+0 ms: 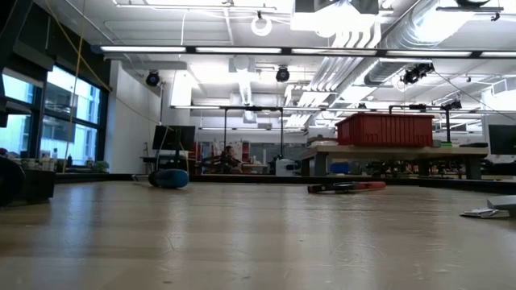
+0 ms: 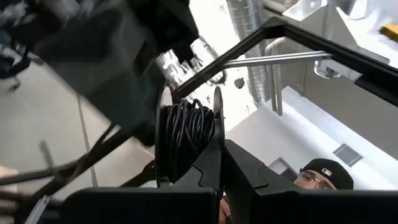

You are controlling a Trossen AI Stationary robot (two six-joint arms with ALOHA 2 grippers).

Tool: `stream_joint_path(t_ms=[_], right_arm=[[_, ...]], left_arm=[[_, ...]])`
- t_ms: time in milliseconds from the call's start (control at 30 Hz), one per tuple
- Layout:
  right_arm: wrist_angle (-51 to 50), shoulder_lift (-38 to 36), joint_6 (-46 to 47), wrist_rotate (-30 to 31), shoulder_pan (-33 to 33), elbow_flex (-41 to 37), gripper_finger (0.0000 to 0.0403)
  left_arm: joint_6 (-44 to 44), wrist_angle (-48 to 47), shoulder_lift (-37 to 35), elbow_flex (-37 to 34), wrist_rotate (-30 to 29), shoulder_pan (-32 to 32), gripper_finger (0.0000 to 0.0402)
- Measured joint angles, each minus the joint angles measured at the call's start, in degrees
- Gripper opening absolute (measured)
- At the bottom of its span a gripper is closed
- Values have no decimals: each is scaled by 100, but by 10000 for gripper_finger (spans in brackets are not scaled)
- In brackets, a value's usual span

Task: Coil cords
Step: Coil the black wire onto the black spool

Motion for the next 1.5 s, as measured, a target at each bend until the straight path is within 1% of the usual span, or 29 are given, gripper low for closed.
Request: stream_joint_path(t_ms=[167, 300, 400, 500, 567, 667, 767, 867, 967, 1100, 1333, 1500], right_arm=[[32, -4, 17, 59, -78, 0, 0], [62, -1, 224, 177, -111, 2, 0], [64, -2, 220, 248, -115, 7, 0], [-32, 21, 88, 559, -114, 7, 0], [-52, 36, 48, 593, -147, 9, 0], [-127, 103, -4, 516, -223, 9, 0], [-181, 134, -100, 286, -360, 7, 0], [-162, 153, -39, -68, -534, 9, 0], [-175, 231, 30, -388, -630, 9, 0], [-66, 286, 135, -521, -647, 13, 0], [337, 224, 156, -756, -668, 2, 0], [509, 114, 324, -828, -676, 17, 0]], left_arm=[[139, -218, 61, 0, -102, -114, 1], [234, -276, 168, -7, -276, -157, 1], [286, -233, 188, -6, -401, -155, 1], [299, -147, 225, 2, -405, -195, 1], [297, 38, 268, 2, -392, -246, 1], [37, 479, 351, 2, -400, -341, 1], [-362, 793, 431, 2, -388, -415, 1], [-439, 882, 471, 2, -444, -483, 1], [-536, 1078, 473, 1, -370, -515, 1], [-947, 1649, 511, -13, -436, -527, 1], [-770, 1708, 496, -13, -473, -519, 1], [-718, 1736, 466, 3, -249, -388, 1]])
